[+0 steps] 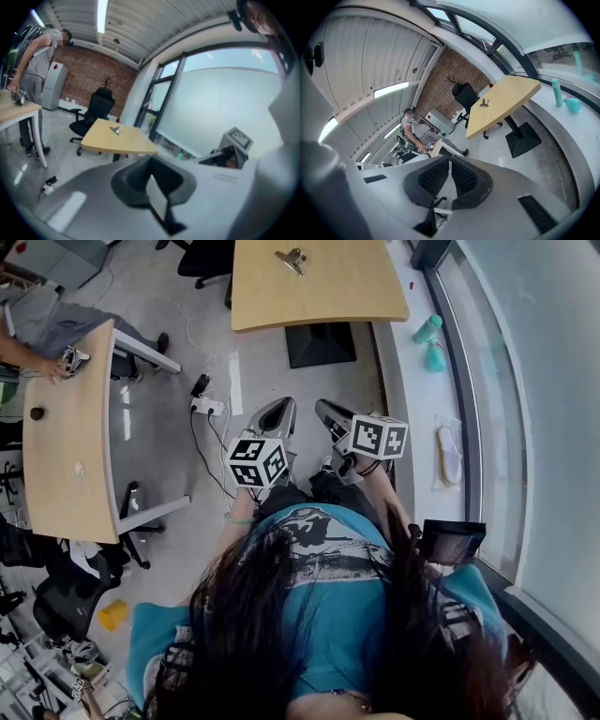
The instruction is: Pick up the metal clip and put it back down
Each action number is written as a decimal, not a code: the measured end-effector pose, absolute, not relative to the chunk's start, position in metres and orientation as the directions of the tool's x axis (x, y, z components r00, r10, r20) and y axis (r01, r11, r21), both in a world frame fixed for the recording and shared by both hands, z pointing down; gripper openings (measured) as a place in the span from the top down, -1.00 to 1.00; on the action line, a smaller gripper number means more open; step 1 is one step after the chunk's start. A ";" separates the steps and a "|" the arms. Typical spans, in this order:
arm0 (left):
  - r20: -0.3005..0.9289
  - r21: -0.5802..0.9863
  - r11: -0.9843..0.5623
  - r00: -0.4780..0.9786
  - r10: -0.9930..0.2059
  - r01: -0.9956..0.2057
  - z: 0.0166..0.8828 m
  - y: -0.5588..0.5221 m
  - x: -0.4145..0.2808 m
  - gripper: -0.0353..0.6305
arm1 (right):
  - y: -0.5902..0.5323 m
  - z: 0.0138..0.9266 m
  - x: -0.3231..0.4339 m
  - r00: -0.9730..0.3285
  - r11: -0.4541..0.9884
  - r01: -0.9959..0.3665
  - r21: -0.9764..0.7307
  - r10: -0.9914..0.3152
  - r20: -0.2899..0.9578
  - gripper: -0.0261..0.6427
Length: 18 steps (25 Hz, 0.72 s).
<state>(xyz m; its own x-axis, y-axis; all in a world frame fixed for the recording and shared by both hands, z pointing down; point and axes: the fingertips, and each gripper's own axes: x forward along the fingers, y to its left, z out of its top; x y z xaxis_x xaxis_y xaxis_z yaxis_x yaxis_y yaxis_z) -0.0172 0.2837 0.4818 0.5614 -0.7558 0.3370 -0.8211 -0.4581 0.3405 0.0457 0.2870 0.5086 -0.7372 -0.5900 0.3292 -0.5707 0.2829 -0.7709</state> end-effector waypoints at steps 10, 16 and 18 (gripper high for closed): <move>0.312 0.339 -0.503 0.599 -0.737 -0.795 0.472 0.309 -0.063 0.89 | 0.319 0.501 0.001 -0.700 0.265 -0.602 -0.753 -0.628 0.339 0.83; 0.309 0.343 -0.519 0.616 -0.725 -0.783 0.473 0.330 -0.100 0.88 | 0.342 0.500 -0.039 -0.690 0.259 -0.610 -0.749 -0.639 0.341 0.83; 0.308 0.346 -0.521 0.619 -0.723 -0.780 0.474 0.334 -0.108 0.89 | 0.346 0.501 -0.047 -0.687 0.256 -0.615 -0.746 -0.638 0.348 0.83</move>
<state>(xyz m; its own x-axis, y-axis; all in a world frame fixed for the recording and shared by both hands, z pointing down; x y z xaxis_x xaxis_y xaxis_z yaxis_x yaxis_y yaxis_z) -0.1084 0.3335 0.4740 0.6192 -0.7225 0.3075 -0.7801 -0.5211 0.3463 -0.0474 0.3462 0.5012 -0.6872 -0.6379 0.3477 -0.6151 0.2562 -0.7457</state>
